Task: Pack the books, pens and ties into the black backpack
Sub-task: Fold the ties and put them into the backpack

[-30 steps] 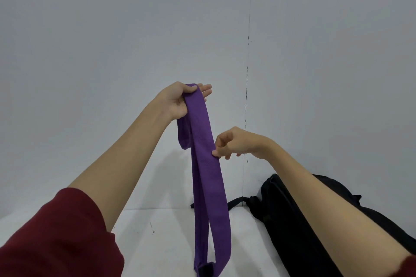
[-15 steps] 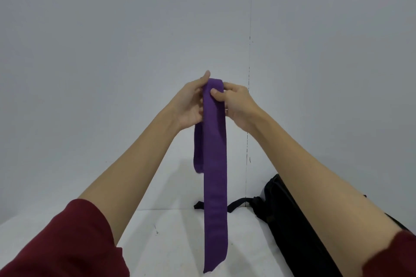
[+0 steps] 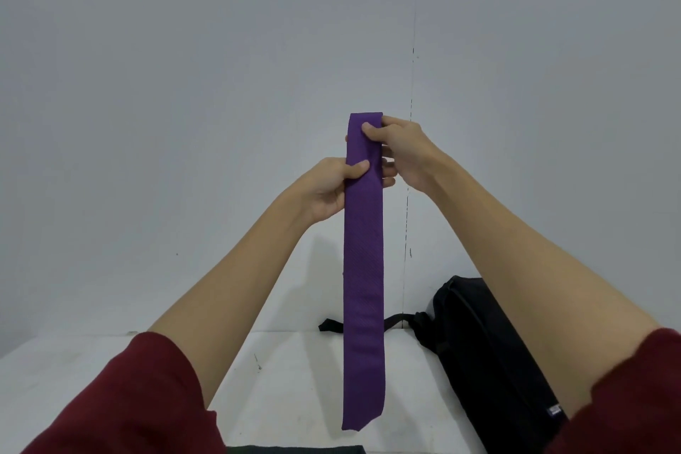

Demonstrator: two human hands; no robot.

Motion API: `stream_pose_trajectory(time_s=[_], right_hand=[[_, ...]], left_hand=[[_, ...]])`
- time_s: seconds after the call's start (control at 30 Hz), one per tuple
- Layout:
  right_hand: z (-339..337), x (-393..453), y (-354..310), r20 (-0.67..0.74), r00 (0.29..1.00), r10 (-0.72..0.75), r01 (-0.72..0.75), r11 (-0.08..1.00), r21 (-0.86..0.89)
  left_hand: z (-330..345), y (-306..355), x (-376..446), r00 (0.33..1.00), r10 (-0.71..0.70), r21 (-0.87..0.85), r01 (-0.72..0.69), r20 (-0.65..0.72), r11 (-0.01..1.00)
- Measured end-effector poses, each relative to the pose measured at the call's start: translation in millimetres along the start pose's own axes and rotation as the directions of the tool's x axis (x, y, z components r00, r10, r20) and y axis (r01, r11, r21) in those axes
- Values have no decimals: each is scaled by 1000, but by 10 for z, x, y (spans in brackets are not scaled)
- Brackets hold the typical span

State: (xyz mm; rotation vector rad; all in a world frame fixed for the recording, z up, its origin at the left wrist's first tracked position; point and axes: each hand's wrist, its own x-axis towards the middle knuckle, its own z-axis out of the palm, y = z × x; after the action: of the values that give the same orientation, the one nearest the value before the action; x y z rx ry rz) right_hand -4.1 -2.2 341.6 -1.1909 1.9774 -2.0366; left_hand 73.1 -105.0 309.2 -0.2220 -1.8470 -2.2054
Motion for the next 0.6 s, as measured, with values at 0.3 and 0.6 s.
stream_pose_trajectory(time_s=[0.3, 0.6], right_hand=[[0, -280, 409, 205, 961, 188, -183, 982, -44], [123, -332, 553, 156, 985, 74, -40, 976, -213]], left_hand=[[-50, 150, 10, 991, 20, -199, -47, -132, 979], [-138, 181, 7, 978, -19, -182, -19, -206, 983]])
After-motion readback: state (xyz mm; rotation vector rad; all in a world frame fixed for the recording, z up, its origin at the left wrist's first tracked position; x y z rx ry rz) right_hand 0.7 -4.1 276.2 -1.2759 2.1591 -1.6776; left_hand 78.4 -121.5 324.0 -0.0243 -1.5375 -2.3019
